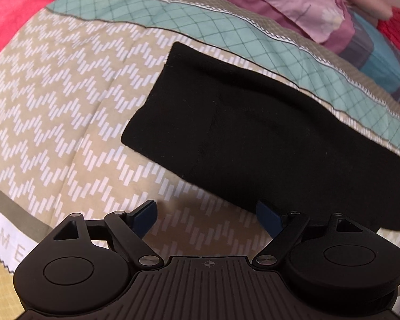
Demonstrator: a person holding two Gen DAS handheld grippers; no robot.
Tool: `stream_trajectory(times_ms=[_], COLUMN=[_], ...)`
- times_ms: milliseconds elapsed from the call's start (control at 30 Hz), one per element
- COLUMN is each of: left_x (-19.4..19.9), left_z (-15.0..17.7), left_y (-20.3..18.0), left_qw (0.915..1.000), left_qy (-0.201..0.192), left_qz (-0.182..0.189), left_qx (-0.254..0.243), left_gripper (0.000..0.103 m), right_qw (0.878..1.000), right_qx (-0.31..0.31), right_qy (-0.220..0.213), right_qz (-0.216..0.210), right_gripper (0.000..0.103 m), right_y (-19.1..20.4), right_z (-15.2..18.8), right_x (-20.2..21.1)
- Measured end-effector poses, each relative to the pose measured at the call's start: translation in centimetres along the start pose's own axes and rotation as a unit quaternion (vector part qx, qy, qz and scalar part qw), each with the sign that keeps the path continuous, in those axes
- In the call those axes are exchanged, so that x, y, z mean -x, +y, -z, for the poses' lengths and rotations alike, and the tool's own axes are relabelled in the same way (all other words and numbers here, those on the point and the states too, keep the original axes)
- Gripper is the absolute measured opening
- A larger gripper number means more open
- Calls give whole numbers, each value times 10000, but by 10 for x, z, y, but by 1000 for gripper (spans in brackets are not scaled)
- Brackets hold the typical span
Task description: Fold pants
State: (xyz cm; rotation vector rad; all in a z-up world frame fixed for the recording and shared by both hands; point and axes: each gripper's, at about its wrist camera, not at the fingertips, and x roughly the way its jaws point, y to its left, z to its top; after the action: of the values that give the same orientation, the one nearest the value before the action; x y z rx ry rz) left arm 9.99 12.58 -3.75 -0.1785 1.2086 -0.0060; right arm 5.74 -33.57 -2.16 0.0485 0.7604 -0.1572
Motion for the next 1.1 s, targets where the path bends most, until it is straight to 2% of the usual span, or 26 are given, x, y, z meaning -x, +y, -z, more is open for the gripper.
stream_trajectory(times_ms=[67, 133, 200, 300, 433, 600, 667, 700, 733, 767, 800, 833, 867, 900, 1000, 1100], left_x=[4, 9, 15, 22, 28, 30, 29, 28, 28, 28, 29, 30, 31, 31, 27, 28], left_z=[5, 11, 17, 28, 41, 50, 50, 50, 50, 49, 49, 49, 49, 48, 43, 37], left_y=[-3, -2, 2, 15, 35, 53, 57, 58, 59, 59, 59, 58, 57, 57, 55, 50], left_qw=[9996, 9986, 9977, 9974, 9978, 9982, 9982, 9982, 9982, 9981, 9980, 9979, 9977, 9977, 9977, 9975], left_qy=[-79, -173, -256, -336, -400, -417, -413, -416, -421, -428, -453, -500, -544, -560, -543, -624], left_qz=[-115, -221, -325, -408, -452, -425, -421, -419, -426, -429, -421, -404, -385, -372, -397, -324], left_qx=[-261, -448, -528, -491, -286, 6, 77, 93, 103, 106, 100, 90, 77, 70, 82, 19], left_gripper=[103, 103, 103, 103, 103, 103, 103, 103, 103, 103, 103, 103, 103, 103, 103, 103], right_qw=[9970, 9859, 9674, 9341, 8998, 8889, 8877, 8852, 8839, 8837, 8762, 8600, 8470, 8487, 8649, 8739], right_qx=[486, 998, 1521, 2271, 2993, 3312, 3352, 3374, 3408, 3399, 3262, 3134, 3122, 3243, 3423, 3161], right_qy=[-9, 16, 40, 112, 38, -190, -159, -19, 193, 275, 158, 31, -135, -102, 559, 585], right_qz=[-607, -1346, -2025, -2750, -3175, -3160, -3153, -3203, -3197, -3205, -3545, -4028, -4301, -4176, -3628, -3645], right_gripper=[78, 77, 74, 66, 62, 62, 50, 25, 8, 8, 8, 8, 8, 8, 8, 12], right_y=[46, 96, 146, 218, 303, 373, 392, 401, 408, 413, 413, 411, 411, 418, 438, 433], right_z=[-5, -9, -11, -12, -14, -19, -18, -17, -15, -14, -21, -32, -38, -39, -28, -24], right_x=[3, 6, 8, 3, -8, -31, -47, -54, -61, -59, -49, -34, -25, -30, -74, -79])
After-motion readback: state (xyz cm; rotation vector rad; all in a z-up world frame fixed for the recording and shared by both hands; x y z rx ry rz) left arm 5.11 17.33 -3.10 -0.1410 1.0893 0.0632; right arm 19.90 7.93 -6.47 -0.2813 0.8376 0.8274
